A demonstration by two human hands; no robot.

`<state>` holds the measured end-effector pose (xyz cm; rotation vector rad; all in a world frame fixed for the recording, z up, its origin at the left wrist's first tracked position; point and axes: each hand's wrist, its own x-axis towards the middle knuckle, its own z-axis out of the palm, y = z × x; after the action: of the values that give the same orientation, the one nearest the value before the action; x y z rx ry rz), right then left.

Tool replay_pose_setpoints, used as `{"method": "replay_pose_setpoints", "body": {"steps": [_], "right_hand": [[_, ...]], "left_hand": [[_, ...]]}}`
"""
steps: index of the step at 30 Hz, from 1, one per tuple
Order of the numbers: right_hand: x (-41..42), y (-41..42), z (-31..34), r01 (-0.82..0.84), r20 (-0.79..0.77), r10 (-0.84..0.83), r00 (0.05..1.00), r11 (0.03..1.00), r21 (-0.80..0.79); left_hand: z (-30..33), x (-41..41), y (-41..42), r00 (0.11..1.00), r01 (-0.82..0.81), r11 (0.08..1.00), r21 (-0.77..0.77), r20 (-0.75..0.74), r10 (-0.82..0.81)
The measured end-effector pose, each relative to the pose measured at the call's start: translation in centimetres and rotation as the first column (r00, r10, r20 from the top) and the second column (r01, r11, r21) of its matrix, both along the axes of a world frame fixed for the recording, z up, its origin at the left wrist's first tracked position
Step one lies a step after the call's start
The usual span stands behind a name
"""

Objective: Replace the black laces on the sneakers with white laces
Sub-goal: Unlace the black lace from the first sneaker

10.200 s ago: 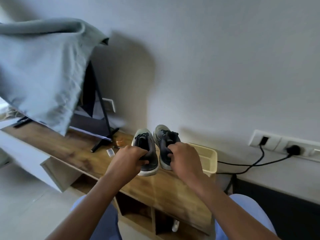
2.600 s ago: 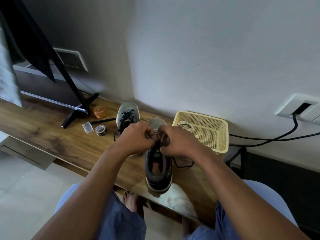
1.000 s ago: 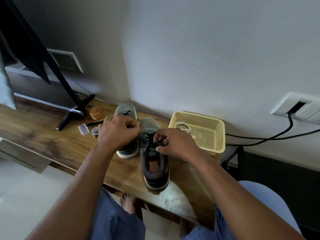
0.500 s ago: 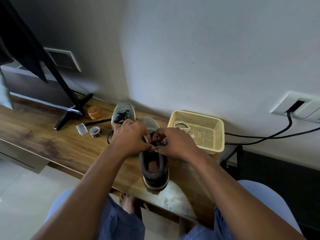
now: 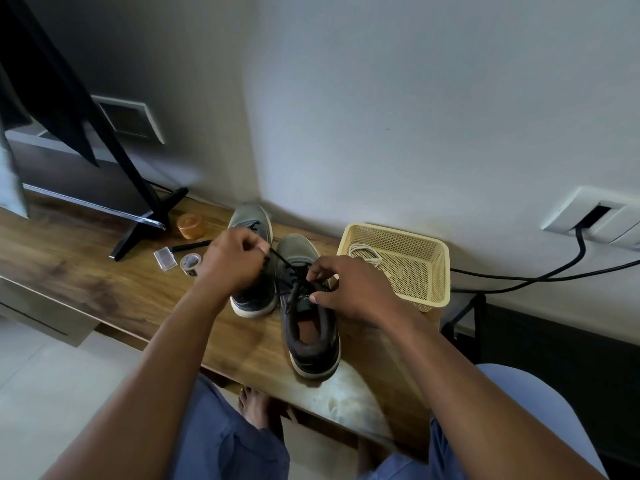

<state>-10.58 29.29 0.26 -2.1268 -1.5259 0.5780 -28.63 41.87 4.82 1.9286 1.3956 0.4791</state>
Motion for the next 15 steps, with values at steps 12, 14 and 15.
{"method": "replay_pose_setpoints", "body": {"steps": [12,14,15], "right_hand": [[0.0,0.4,-0.3,-0.007,0.066,0.006,0.998,1.000,0.019],[0.1,0.3,-0.4,0.003,0.070,-0.004,0.998,1.000,0.021],[0.1,0.3,-0.4,0.003,0.069,-0.005,0.998,1.000,0.022]], "left_hand": [[-1.3,2.0,-2.0,0.832,0.450,0.873,0.190,-0.446,-0.332],[-1.3,2.5,-2.2,0.813,0.460,0.862,0.210,-0.491,-0.314],[-1.3,2.5,-2.3,0.801,0.467,0.859,0.210,-0.512,-0.310]]}}
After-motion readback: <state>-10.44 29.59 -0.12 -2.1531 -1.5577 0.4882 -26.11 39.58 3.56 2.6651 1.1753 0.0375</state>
